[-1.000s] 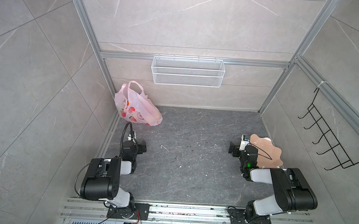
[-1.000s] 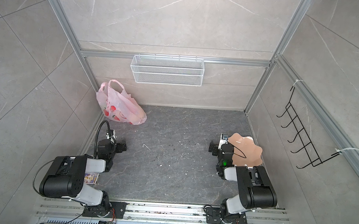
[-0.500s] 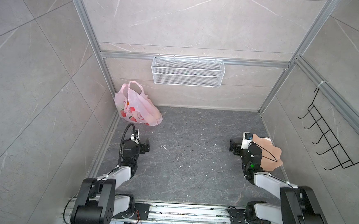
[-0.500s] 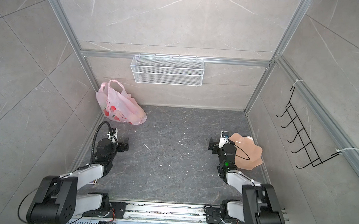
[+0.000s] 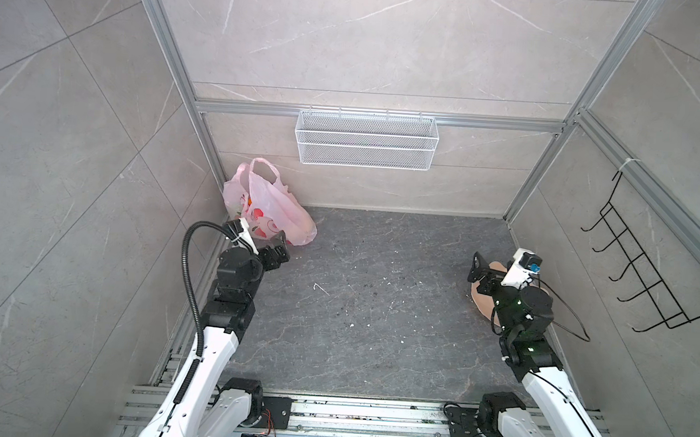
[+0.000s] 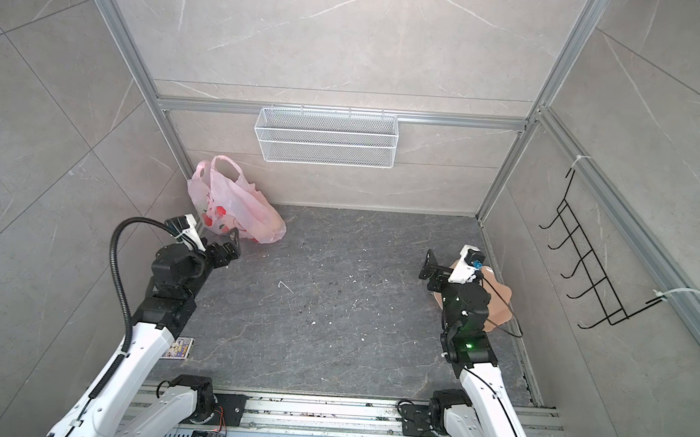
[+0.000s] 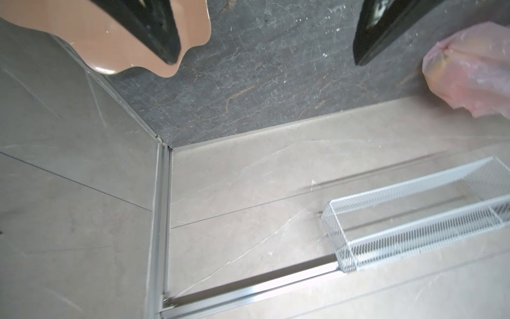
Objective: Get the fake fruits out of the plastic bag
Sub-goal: 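Reach the left gripper to the pink bag's handles while the right arm rises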
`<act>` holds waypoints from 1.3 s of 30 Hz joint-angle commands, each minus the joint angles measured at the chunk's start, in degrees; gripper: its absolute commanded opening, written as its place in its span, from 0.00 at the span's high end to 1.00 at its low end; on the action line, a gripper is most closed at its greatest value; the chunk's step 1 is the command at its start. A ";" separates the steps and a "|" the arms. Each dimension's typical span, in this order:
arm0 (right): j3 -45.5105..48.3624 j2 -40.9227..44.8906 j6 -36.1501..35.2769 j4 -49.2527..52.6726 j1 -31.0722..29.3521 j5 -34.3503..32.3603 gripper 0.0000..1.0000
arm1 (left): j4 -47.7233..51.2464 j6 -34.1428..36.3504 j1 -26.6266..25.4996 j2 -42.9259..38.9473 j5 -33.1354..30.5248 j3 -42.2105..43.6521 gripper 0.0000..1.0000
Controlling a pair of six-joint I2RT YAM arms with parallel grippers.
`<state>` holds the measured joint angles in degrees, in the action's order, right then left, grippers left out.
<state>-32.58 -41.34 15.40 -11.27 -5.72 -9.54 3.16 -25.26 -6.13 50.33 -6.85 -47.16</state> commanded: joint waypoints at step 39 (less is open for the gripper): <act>-10.14 3.71 21.14 31.75 -0.10 -1.28 0.00 | 39.22 31.30 10.51 71.85 -4.07 -91.43 0.00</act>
<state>-43.33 -37.06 35.42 19.99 -5.72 -11.11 41.93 4.29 4.58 121.12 -16.40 -136.40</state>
